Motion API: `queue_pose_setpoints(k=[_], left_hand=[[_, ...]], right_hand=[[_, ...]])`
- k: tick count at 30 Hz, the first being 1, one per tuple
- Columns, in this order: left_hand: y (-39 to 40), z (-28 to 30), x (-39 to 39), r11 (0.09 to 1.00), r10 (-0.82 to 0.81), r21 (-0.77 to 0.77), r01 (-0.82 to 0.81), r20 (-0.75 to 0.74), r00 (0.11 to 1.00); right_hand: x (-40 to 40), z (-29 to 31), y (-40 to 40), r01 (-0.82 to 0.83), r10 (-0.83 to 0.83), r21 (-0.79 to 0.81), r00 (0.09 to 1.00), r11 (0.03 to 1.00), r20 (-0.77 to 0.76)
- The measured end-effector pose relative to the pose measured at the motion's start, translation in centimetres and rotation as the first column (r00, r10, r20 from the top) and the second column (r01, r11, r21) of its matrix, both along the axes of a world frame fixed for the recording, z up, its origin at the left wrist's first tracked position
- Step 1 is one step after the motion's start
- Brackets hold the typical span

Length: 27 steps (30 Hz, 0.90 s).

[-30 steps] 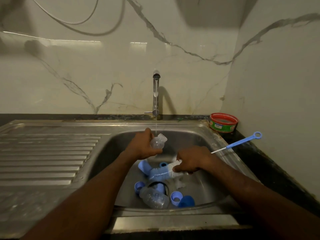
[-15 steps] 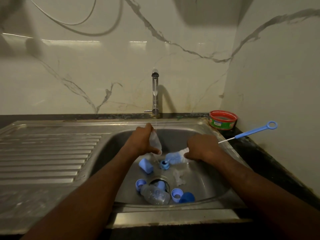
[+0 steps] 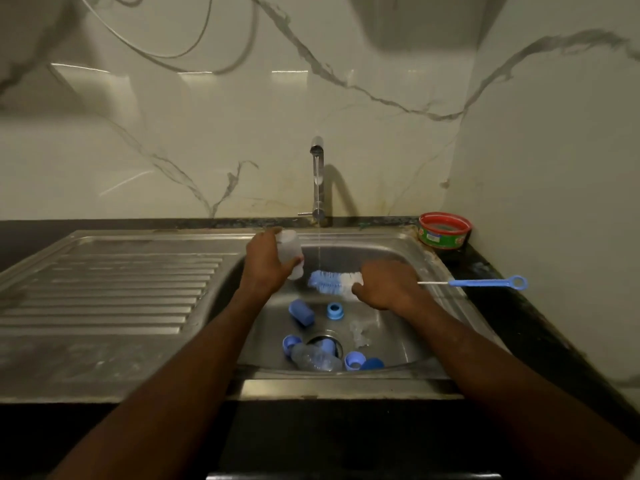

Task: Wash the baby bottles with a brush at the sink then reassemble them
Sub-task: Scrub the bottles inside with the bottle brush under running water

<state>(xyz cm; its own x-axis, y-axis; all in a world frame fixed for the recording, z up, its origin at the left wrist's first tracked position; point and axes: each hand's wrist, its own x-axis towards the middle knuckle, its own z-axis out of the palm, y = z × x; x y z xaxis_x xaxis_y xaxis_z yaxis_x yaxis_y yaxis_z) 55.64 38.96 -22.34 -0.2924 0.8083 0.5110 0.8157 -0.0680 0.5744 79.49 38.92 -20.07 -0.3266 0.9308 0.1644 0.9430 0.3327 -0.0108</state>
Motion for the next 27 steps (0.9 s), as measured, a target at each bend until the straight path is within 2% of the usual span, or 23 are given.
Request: queue_pose_setpoints(k=[2, 4, 5, 6, 7, 8, 9, 10, 11, 12, 16, 17, 18, 19, 21, 22, 25, 27], left_hand=[[-0.9, 0.9, 0.0, 0.987, -0.007, 0.164, 0.008, -0.003, 1.000], [-1.6, 1.9, -0.1, 0.931, 0.003, 0.365, -0.004, 0.003, 1.000], [-1.8, 2.0, -0.1, 0.911, 0.008, 0.412, -0.015, 0.017, 1.000], [-1.9, 1.8, -0.2, 0.922, 0.000, 0.387, -0.005, 0.013, 1.000], [-1.6, 1.2, -0.3, 0.961, -0.031, 0.274, 0.036, -0.021, 0.999], [-1.2, 0.1, -0.5, 0.995, -0.065, 0.071, 0.070, -0.075, 0.995], [-1.2, -1.0, -0.5, 0.989, -0.089, -0.128, 0.073, -0.126, 0.988], [-1.2, -1.8, -0.5, 0.972, -0.089, -0.229, 0.056, -0.137, 0.987], [-1.2, -2.0, -0.3, 0.971, -0.063, -0.236, 0.035, -0.114, 0.992], [-1.2, -1.9, -0.2, 0.987, -0.026, -0.160, 0.010, -0.095, 0.995], [-1.8, 0.9, 0.6, 0.977, -0.007, 0.209, 0.031, -0.114, 0.993], [-1.9, 1.0, 0.6, 0.971, 0.004, 0.238, 0.020, -0.100, 0.995], [-1.8, 0.6, 0.3, 0.976, 0.007, 0.217, 0.009, -0.071, 0.997], [-1.6, 0.2, 0.2, 0.991, -0.002, 0.131, 0.006, -0.033, 0.999], [-1.5, -0.9, 0.2, 0.991, -0.038, -0.131, 0.033, -0.037, 0.999], [-1.4, -1.1, 0.1, 0.986, -0.033, -0.168, 0.023, -0.052, 0.998], [-1.1, -0.9, -0.1, 0.997, 0.004, -0.073, -0.004, 0.000, 1.000], [-1.0, -1.0, 0.3, 0.989, -0.033, -0.142, 0.031, -0.009, 0.999]], right_hand=[[0.2, 0.7, -0.2, 0.010, -0.002, 0.105, 0.997, 0.994, -0.077], [0.3, 1.6, -0.2, 0.049, -0.002, 0.275, 0.986, 0.960, -0.169], [0.3, 1.8, -0.2, 0.065, 0.010, 0.351, 0.978, 0.934, -0.207], [0.2, 1.9, -0.2, 0.071, 0.021, 0.386, 0.973, 0.920, -0.230], [0.2, 1.8, -0.2, 0.065, 0.018, 0.356, 0.974, 0.932, -0.224], [0.2, 1.4, -0.2, 0.045, 0.006, 0.278, 0.984, 0.959, -0.180], [0.1, 0.8, -0.1, 0.028, -0.010, 0.177, 0.995, 0.984, -0.101], [0.2, 0.3, -0.1, 0.027, -0.025, 0.098, 1.000, 0.995, -0.018], [0.3, -0.1, 0.0, 0.037, -0.039, 0.065, 0.999, 0.997, 0.033], [0.3, -0.2, 0.1, 0.045, -0.047, 0.072, 0.998, 0.996, 0.034], [0.2, 0.7, 0.5, 0.065, -0.029, 0.227, 0.987, 0.972, -0.157], [0.1, 0.8, 0.5, 0.063, -0.013, 0.257, 0.982, 0.964, -0.189], [0.0, 0.6, 0.5, 0.058, -0.007, 0.259, 0.981, 0.964, -0.192], [-0.1, 0.3, 0.5, 0.050, -0.012, 0.226, 0.986, 0.973, -0.166], [-0.1, -0.4, 0.3, 0.054, -0.049, 0.115, 0.998, 0.992, -0.050], [-0.1, -0.5, 0.3, 0.058, -0.056, 0.102, 0.998, 0.993, -0.021], [0.1, -0.1, 0.6, 0.054, -0.039, 0.165, 0.995, 0.985, -0.096], [0.1, 0.0, 0.6, 0.059, -0.045, 0.152, 0.995, 0.987, -0.093]])
